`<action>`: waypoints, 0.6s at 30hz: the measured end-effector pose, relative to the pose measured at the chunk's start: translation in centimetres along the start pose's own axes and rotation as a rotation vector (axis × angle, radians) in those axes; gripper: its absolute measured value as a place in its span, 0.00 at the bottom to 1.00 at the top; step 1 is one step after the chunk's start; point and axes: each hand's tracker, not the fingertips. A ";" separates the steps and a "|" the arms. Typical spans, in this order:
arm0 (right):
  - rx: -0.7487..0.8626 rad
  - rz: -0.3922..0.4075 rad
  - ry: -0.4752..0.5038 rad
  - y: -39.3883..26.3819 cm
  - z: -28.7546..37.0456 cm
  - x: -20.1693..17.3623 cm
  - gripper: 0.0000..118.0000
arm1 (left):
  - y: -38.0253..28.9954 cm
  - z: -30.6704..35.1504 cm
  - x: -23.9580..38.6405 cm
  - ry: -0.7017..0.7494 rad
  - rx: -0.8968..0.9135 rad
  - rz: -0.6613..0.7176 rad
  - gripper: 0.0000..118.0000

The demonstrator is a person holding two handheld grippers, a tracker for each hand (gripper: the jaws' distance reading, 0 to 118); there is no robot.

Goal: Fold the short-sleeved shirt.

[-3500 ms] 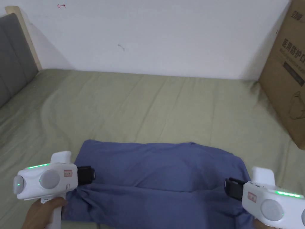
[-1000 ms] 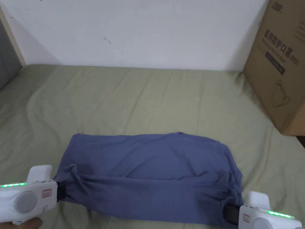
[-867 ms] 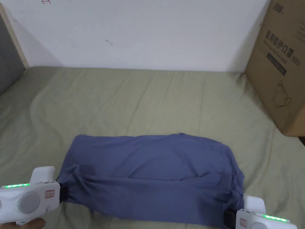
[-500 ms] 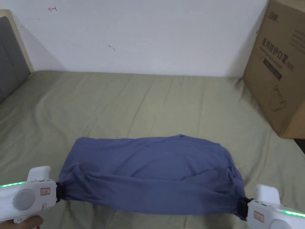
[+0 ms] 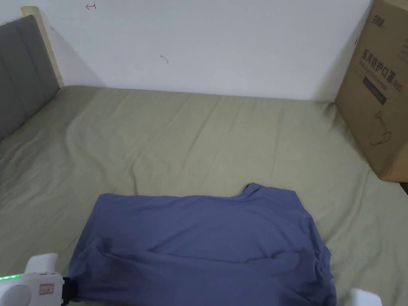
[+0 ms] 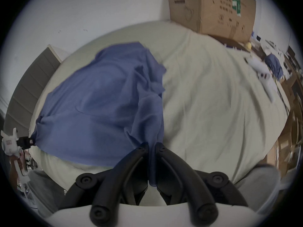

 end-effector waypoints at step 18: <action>0.513 0.079 0.100 9.0 14.0 -4.8 0.90 | 6.2 11.3 6.5 -0.155 0.389 -0.015 0.84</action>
